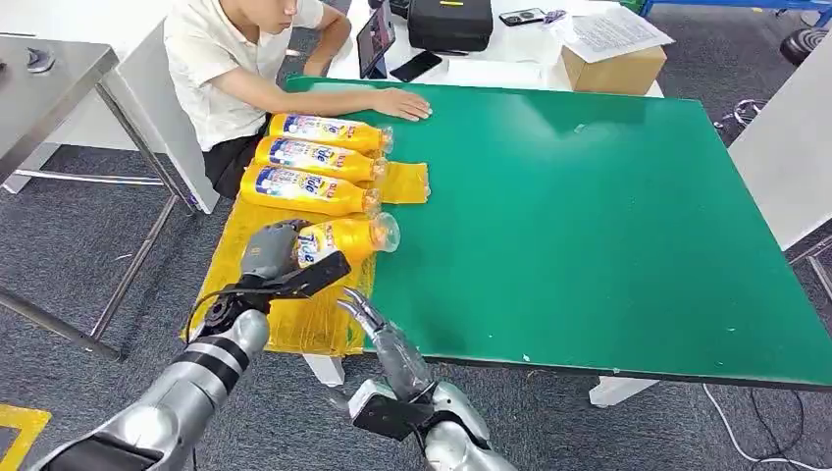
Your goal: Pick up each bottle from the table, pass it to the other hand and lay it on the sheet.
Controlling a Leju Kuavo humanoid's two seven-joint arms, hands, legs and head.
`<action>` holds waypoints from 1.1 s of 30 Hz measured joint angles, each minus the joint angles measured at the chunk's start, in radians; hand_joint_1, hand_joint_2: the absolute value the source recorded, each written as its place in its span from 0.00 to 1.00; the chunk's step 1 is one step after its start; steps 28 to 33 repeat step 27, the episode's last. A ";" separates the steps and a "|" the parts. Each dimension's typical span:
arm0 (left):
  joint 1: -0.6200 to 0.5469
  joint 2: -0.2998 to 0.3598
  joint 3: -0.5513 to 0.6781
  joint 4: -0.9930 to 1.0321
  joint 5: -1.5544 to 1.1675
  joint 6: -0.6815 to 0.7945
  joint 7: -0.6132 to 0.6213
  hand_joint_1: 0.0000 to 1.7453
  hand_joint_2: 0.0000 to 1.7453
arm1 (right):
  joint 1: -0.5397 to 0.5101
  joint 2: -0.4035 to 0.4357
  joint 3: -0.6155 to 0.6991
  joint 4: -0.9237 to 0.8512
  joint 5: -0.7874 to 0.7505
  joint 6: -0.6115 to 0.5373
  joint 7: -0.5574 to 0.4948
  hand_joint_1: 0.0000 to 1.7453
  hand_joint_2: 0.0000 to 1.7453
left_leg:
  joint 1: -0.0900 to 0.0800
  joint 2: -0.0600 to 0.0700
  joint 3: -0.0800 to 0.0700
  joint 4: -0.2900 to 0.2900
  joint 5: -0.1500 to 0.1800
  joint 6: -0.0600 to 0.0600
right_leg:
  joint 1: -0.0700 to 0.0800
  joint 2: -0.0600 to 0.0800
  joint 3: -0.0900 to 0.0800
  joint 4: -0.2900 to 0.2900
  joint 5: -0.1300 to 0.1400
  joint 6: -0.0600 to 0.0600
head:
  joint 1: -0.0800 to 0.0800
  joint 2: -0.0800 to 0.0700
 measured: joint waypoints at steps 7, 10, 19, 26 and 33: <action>-0.086 0.005 0.000 0.099 -0.026 -0.149 0.033 0.00 1.00 | -0.003 0.004 0.000 -0.012 0.000 0.009 -0.004 0.00 1.00 | 0.000 0.000 0.000 0.000 0.000 0.000 | 0.000 0.000 0.000 0.000 0.000 0.000 | 0.000 0.000; -0.101 0.005 0.000 0.119 -0.023 -0.170 0.032 0.00 1.00 | -0.003 0.004 0.000 -0.018 -0.002 0.010 -0.005 0.00 1.00 | 0.000 0.000 0.000 0.000 0.000 0.000 | 0.000 0.000 0.000 0.000 0.000 0.000 | 0.000 0.000; -0.115 0.006 -0.001 0.141 -0.019 -0.275 -0.030 0.00 1.00 | -0.003 0.003 0.000 -0.022 -0.013 0.017 -0.013 0.00 1.00 | 0.000 0.000 0.000 0.000 0.000 0.000 | 0.000 0.000 0.000 0.000 0.000 0.000 | 0.000 0.000; -0.113 0.005 -0.015 0.125 0.006 -0.333 -0.110 0.00 1.00 | -0.003 0.002 -0.003 -0.022 -0.014 0.020 -0.020 0.00 1.00 | 0.000 0.000 0.000 0.000 0.000 0.000 | 0.000 0.000 0.000 0.000 0.000 0.000 | 0.000 0.000; -0.112 0.005 -0.016 0.116 0.016 -0.336 -0.125 0.00 1.00 | -0.003 0.001 -0.003 -0.022 -0.014 0.020 -0.020 0.00 1.00 | 0.000 0.000 0.000 0.000 0.000 0.000 | 0.000 0.000 0.000 0.000 0.000 0.000 | 0.000 0.000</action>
